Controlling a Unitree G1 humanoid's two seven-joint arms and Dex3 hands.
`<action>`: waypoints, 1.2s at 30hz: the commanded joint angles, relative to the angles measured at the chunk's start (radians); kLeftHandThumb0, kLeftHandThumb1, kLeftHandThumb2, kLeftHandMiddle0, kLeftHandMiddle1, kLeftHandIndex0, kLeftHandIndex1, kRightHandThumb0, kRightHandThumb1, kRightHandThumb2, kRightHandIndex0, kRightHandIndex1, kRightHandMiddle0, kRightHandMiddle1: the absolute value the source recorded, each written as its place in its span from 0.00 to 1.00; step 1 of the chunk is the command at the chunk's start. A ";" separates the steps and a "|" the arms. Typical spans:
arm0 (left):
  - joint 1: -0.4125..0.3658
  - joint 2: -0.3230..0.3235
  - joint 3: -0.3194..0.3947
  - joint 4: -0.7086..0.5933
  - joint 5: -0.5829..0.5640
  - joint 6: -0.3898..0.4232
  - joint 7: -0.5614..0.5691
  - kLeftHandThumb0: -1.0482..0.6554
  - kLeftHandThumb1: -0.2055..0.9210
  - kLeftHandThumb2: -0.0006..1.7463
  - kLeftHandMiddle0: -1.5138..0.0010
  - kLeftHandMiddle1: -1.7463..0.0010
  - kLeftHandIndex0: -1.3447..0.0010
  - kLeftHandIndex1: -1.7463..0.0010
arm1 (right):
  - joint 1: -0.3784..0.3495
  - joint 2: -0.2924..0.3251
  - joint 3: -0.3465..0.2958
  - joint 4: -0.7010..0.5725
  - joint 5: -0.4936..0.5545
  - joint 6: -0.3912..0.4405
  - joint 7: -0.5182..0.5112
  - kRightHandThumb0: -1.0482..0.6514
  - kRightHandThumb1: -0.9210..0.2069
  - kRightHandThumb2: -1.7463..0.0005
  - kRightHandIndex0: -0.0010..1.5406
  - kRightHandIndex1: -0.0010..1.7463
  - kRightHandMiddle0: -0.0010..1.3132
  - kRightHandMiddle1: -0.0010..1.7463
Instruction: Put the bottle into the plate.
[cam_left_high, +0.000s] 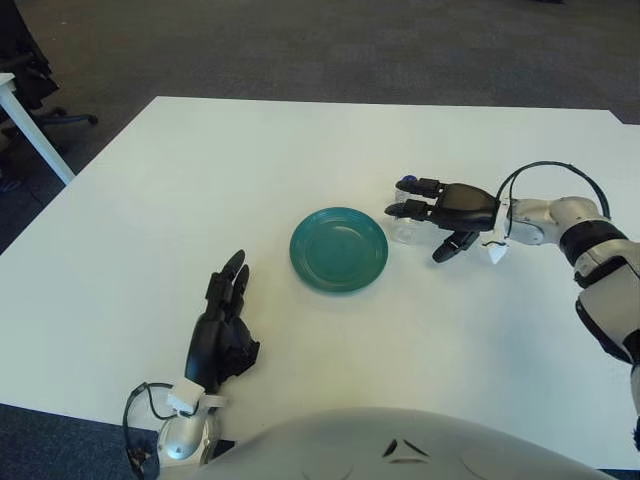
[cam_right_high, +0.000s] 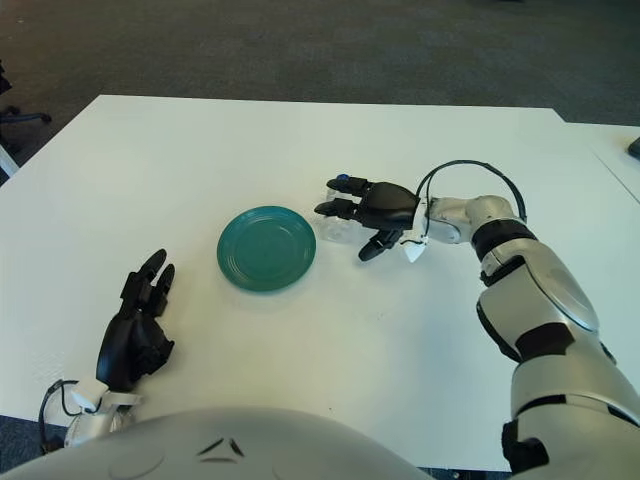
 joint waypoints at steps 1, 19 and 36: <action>0.047 -0.004 -0.006 -0.006 0.010 0.021 0.008 0.08 1.00 0.60 0.86 1.00 1.00 0.66 | -0.010 0.014 -0.001 0.019 0.015 0.002 0.007 0.03 0.00 0.72 0.08 0.00 0.00 0.21; 0.097 -0.011 -0.008 -0.011 0.020 -0.024 0.013 0.07 1.00 0.60 0.88 1.00 1.00 0.70 | -0.016 0.057 0.005 0.079 0.044 0.016 0.041 0.08 0.00 0.82 0.11 0.01 0.00 0.31; 0.109 -0.015 -0.007 -0.001 0.016 -0.032 0.022 0.08 1.00 0.59 0.86 0.99 1.00 0.68 | 0.011 0.089 0.003 0.118 0.067 0.033 0.028 0.12 0.00 0.82 0.23 0.04 0.00 0.45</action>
